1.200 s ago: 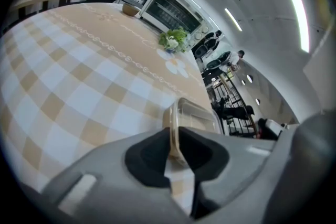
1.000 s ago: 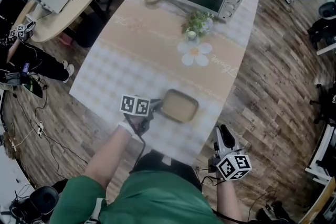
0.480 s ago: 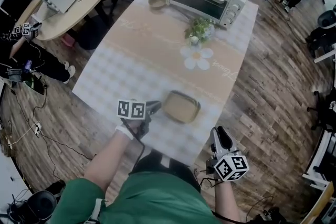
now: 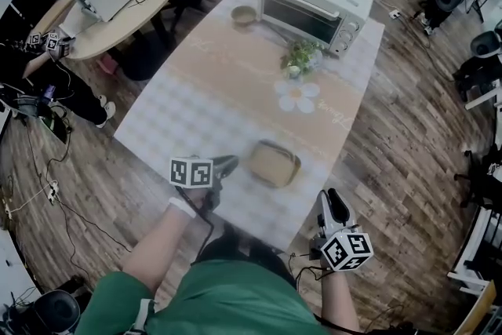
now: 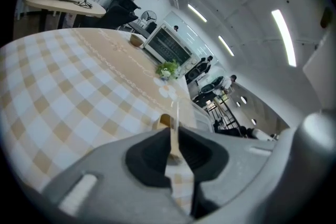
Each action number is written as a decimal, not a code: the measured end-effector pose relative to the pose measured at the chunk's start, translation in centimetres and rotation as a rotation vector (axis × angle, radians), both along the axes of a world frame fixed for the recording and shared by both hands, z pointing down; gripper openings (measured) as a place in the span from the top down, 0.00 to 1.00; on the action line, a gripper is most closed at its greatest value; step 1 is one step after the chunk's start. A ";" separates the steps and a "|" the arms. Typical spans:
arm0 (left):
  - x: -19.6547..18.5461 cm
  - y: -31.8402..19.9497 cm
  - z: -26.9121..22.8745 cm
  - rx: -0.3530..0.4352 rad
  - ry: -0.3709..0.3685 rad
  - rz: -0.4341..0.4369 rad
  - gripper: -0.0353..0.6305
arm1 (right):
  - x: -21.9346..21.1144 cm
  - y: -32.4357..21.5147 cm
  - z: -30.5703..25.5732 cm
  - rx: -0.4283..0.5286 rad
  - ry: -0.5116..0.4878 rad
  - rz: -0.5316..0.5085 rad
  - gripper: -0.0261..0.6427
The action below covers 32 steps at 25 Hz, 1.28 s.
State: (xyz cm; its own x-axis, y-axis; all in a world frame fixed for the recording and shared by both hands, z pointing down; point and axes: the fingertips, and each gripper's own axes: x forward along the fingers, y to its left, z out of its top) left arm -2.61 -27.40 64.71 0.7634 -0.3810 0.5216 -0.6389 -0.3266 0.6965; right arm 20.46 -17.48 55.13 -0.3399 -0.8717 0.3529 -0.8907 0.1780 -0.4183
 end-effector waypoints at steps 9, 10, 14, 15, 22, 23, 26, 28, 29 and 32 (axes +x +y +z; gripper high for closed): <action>-1.4 1.4 -4.8 0.090 0.037 -0.048 0.88 | -0.9 0.6 -3.1 0.069 0.043 -0.014 0.80; -1.6 1.5 -5.4 0.100 0.043 -0.054 0.88 | -1.0 0.6 -3.5 0.076 0.048 -0.016 0.80; -2.2 2.1 -7.7 0.140 0.056 -0.084 0.88 | -1.0 0.8 -5.1 0.098 0.064 -0.024 0.80; -2.4 2.2 -8.4 0.152 0.060 -0.094 0.88 | -1.0 0.9 -5.5 0.105 0.067 -0.024 0.80; -3.5 2.8 -12.4 0.237 0.064 -0.137 0.88 | -0.7 1.2 -8.6 0.160 0.098 -0.003 0.80; -3.7 2.8 -12.7 0.245 0.062 -0.144 0.88 | -0.6 1.2 -9.0 0.168 0.106 0.001 0.80; -4.5 2.9 -13.8 0.263 0.074 -0.176 0.88 | -0.7 1.2 -10.4 0.197 0.124 0.006 0.80; -5.1 3.0 -14.6 0.280 0.083 -0.196 0.88 | -0.6 1.2 -11.3 0.217 0.144 0.006 0.80; -5.4 3.0 -15.0 0.289 0.084 -0.205 0.88 | -0.6 1.2 -11.8 0.229 0.158 0.006 0.80; -6.3 3.3 -16.4 0.315 0.088 -0.229 0.88 | -0.5 1.2 -13.7 0.273 0.203 0.012 0.81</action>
State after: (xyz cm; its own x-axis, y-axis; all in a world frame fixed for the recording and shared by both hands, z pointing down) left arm -8.93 -24.09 48.29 0.6767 -0.6774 0.2884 -0.6624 -0.3893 0.6400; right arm 19.92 -16.25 41.44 -0.2757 -0.9469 0.1656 -0.9537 0.2479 -0.1701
